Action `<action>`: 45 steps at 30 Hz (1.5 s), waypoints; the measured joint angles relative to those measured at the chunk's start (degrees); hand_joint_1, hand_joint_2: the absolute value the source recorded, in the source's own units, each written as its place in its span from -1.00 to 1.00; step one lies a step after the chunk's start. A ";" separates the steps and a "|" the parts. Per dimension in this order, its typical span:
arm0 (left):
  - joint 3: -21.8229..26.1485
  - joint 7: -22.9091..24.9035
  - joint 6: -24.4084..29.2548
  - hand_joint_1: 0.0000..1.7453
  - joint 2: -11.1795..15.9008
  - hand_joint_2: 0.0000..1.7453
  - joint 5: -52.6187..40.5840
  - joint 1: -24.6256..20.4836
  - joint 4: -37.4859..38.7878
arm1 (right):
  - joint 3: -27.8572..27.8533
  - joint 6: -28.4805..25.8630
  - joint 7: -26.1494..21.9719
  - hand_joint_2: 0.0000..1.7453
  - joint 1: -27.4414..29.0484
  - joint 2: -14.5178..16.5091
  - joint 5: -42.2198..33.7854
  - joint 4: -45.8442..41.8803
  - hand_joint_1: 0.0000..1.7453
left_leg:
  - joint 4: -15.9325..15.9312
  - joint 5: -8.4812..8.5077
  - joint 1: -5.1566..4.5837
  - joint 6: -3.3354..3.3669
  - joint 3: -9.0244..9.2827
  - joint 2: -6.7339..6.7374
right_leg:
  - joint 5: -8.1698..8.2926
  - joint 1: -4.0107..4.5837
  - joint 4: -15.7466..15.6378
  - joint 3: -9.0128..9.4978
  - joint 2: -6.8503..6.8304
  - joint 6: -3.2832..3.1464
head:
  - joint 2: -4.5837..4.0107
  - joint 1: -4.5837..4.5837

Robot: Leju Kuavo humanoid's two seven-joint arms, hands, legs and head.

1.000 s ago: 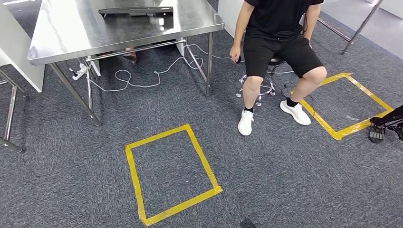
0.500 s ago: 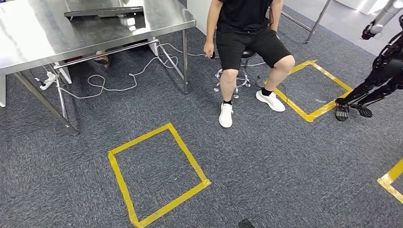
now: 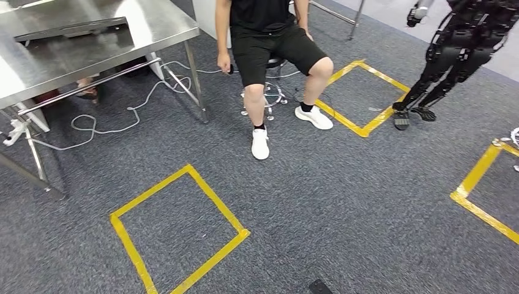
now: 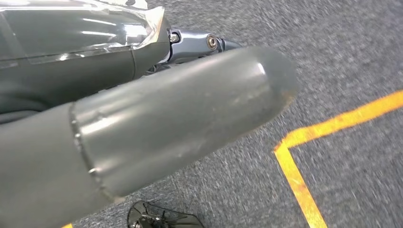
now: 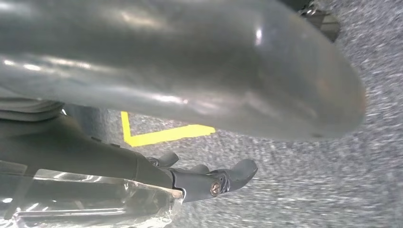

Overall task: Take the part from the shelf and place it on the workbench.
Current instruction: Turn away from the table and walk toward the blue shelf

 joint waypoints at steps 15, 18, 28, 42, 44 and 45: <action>-0.05 -0.10 0.54 -1.00 -0.05 -1.00 -0.50 -0.26 -0.04 | 0.00 -0.11 0.09 -1.00 0.26 0.04 -0.23 0.02 -1.00 | -15.81 7.42 -0.55 2.54 6.79 3.42 | -6.02 -0.77 16.23 -9.64 -2.81 3.08 | 0.00 0.50; -0.07 -0.13 0.45 -1.00 -0.17 -1.00 -0.70 -0.30 -0.05 | 0.00 -0.10 0.14 -1.00 0.20 -0.04 -0.22 0.01 -1.00 | -15.71 6.96 -0.59 1.79 7.31 5.50 | -1.64 -1.25 4.24 -2.97 -6.52 4.55 | 0.00 0.54; -0.03 -0.42 0.47 -1.00 -0.31 -1.00 -0.29 -0.11 -0.01 | 0.00 0.27 0.84 -1.00 -0.31 -0.10 0.62 -0.01 -1.00 | -0.94 -2.94 -0.18 -0.53 2.22 0.35 | 0.82 -1.10 0.14 -1.14 -2.85 0.26 | 0.00 -0.14; 0.85 -0.38 -1.17 -1.00 -0.97 -1.00 1.43 0.22 0.05 | 1.03 1.92 0.90 -1.00 -0.47 -0.16 2.61 0.01 -1.00 | -14.78 6.73 -0.54 2.44 6.66 0.60 | -3.74 -0.45 10.84 -7.80 -1.84 1.99 | 0.00 0.32; 0.92 -0.37 -1.58 -1.00 -0.96 -1.00 1.28 0.51 0.08 | 1.14 1.47 1.16 -1.00 -0.40 -0.09 2.41 0.01 -1.00 | -14.76 6.72 -0.68 2.47 6.56 2.21 | -6.13 -0.73 17.42 -10.98 -2.51 2.35 | 0.00 0.38; 0.91 -0.34 -1.74 -1.00 -0.97 -1.00 1.15 0.57 0.08 | 1.15 1.20 1.31 -1.00 -0.21 -0.07 2.30 0.01 -1.00 | -14.75 6.70 -0.69 2.43 6.54 2.93 | -6.06 -0.89 17.95 -11.06 -2.63 2.82 | 0.00 0.39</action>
